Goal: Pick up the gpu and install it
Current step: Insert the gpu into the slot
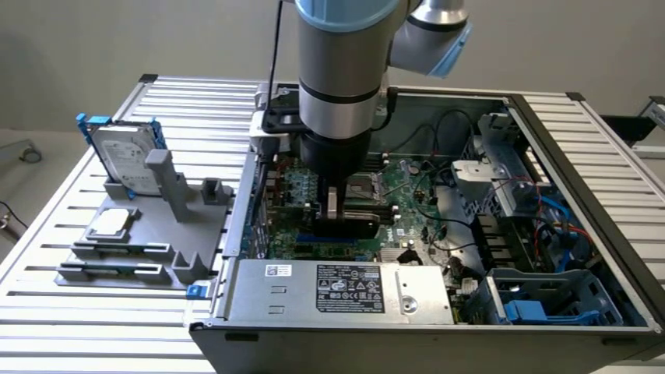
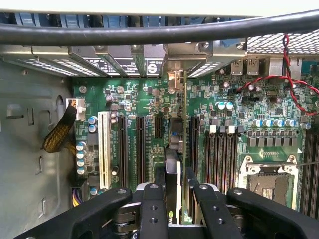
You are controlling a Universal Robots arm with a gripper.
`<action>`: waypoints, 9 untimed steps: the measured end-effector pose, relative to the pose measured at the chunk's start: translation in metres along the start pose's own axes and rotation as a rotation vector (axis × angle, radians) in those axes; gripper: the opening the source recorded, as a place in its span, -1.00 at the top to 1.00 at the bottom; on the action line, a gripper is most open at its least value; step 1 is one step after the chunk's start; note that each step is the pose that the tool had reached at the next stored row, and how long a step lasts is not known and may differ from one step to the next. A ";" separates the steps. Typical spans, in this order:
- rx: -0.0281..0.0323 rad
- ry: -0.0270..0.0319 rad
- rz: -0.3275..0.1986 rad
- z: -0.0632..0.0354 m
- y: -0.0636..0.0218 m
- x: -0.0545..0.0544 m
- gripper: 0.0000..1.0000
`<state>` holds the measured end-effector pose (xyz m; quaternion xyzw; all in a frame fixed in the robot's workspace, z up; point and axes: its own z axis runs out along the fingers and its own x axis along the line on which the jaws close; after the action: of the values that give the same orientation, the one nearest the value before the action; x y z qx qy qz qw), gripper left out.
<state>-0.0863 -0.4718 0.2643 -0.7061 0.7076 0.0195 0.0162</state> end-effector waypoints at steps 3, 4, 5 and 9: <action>-0.0001 0.0001 -0.001 0.0004 0.0001 0.000 0.47; 0.0000 0.0000 -0.001 0.0006 0.0001 0.000 0.47; 0.0000 0.0000 -0.001 0.0009 0.0001 0.000 0.47; -0.0001 -0.0001 -0.004 0.0024 0.0001 0.000 0.47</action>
<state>-0.0864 -0.4717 0.2618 -0.7074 0.7063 0.0195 0.0163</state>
